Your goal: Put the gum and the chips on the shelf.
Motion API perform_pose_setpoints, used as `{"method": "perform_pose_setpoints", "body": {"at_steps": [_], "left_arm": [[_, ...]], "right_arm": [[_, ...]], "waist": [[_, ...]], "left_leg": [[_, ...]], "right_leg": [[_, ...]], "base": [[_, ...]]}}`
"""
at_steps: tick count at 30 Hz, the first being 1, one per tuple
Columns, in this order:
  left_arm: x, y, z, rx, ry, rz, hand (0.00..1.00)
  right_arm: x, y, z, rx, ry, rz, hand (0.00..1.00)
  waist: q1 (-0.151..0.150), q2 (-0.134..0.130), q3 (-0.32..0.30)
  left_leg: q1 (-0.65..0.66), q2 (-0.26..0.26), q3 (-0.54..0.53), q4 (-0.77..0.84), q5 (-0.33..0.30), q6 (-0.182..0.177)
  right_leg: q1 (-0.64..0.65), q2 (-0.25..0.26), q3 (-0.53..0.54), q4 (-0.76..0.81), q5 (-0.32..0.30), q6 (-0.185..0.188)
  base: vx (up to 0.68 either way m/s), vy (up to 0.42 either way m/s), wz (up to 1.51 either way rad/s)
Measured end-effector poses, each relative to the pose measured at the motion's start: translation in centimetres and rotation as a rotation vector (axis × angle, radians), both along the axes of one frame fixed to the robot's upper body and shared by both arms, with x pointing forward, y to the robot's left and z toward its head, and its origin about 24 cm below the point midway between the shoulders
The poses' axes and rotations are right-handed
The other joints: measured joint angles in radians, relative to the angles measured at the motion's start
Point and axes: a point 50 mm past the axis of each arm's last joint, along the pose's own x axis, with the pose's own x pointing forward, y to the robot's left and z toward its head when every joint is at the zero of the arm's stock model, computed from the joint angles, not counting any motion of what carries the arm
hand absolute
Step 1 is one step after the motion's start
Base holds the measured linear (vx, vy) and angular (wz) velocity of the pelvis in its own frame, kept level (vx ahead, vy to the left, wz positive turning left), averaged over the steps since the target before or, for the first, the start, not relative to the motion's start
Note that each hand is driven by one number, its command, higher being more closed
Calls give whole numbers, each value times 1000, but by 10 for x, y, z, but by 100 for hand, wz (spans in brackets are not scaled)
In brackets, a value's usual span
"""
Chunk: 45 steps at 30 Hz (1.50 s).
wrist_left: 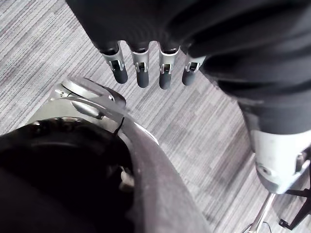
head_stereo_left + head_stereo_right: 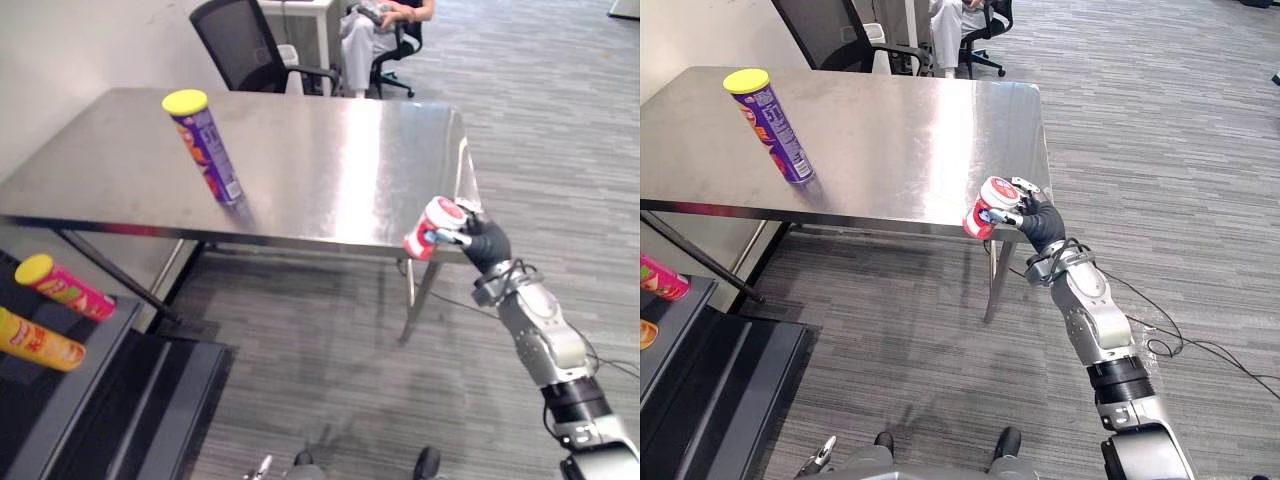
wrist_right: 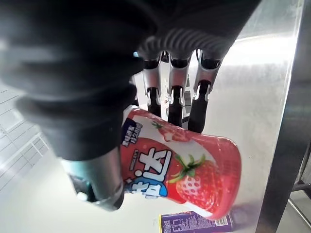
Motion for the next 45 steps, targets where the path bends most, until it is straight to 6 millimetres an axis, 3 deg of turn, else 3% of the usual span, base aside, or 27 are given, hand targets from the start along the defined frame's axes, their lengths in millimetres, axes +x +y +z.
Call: {"method": "perform_pose_setpoints", "body": {"at_steps": [1, 8, 17, 28, 33, 35, 37, 38, 39, 40, 41, 42, 43, 44, 45], "left_arm": [[0, 3, 1, 20, 11, -51, 0], [0, 3, 1, 20, 12, -53, 0], [-1, 6, 1, 42, 30, -107, 0], [-2, 7, 1, 40, 41, -107, 0], [-2, 5, 0, 23, 56, -116, 0], [-2, 4, -1, 17, 54, -101, 0], [-2, -4, -2, -15, 39, -61, 0], [-2, -3, -2, -13, 36, -57, 0], [-2, -9, -2, -27, 31, -51, 0], [-1, -14, -3, -42, 26, -49, 0], [0, -14, -3, -44, 23, -48, 0], [0, -11, -2, -49, 18, -46, 0], [4, -9, -2, -59, 8, -55, 0], [4, -12, -2, -70, 7, -56, 0], [-2, -18, -4, -88, 17, -50, 0]], "right_arm": [[-3, -2, -6, -2, 18, -3, 100], [-4, -5, -9, 1, 28, -15, 100], [-15, -28, -48, 7, 159, -135, 100], [-17, -41, -43, 36, 112, -196, 100], [-17, -40, -43, 11, 102, -218, 100], [-16, -37, -41, 22, 83, -220, 100], [-9, -30, -30, 19, 49, -199, 100], [-6, -28, -26, 18, 37, -194, 100], [-2, -25, -18, 12, 12, -186, 100], [2, -25, -13, 10, -4, -186, 100], [3, -25, -13, 9, -4, -190, 100], [3, -28, -14, 0, -1, -202, 100], [3, -41, -6, -38, -29, -248, 100], [2, -49, -4, -43, -38, -278, 100], [-1, -63, -1, -35, -48, -333, 100]], "waist": [[-22, -17, -12], [-21, -19, -14], [-22, -31, -40], [-30, -33, -56], [-37, -16, -48], [-31, -11, -44], [-15, 10, -33], [-13, 19, -27], [-9, 38, -15], [3, 59, 0], [2, 55, 3], [-6, 26, 0], [-14, 31, 12], [-14, 40, 15], [-24, 56, 16]], "left_leg": [[18, -5, 18, -16, 0, 0], [19, -7, 15, -27, 3, 0], [18, -25, 12, -41, 6, 2], [17, -20, 24, -29, 2, 2], [-56, 11, -39, 159, -72, 6], [-63, 13, -64, 167, -72, 6], [-103, 18, -110, 181, -65, 6], [-114, 18, -122, 183, -66, 14], [-137, 19, -141, 183, -64, 46], [-157, 21, -124, 178, -72, 166], [-161, 29, -89, 165, -81, 259], [-150, 46, 28, 130, -108, 343], [-210, 94, 141, 251, -82, 322], [-225, 108, 190, 333, -41, 336], [-214, 105, 273, 369, 65, 330]], "right_leg": [[0, -3, 12, 0, 1, 2], [0, -3, 10, 0, 1, 2], [-4, -20, 13, 0, 3, 6], [-8, -14, 31, 2, 4, 6], [-35, -29, -1, 187, -103, -1], [-35, -34, -21, 222, -126, -4], [-37, -34, -64, 234, -149, -5], [-37, -33, -78, 234, -149, -5], [-41, -33, -98, 241, -149, -6], [-59, -34, -99, 271, -163, -27], [-61, -30, -96, 277, -174, -45], [-50, -22, -102, 246, -196, -83], [-55, -51, -175, 271, -205, -88], [-65, -73, -201, 316, -224, -91], [-69, -110, -243, 415, -285, -75]], "base": [[0, 0, 0], [0, 0, 1], [-1, 1, 1], [-4, 4, -3], [-19, 9, 23], [-51, -25, 48], [-137, -61, 55], [-150, -48, 52], [-156, -51, 63], [-149, -67, 72], [-94, -169, 105], [-46, -209, 147], [-41, -196, 150], [-38, -79, 151], [-9, -53, 131]]}}
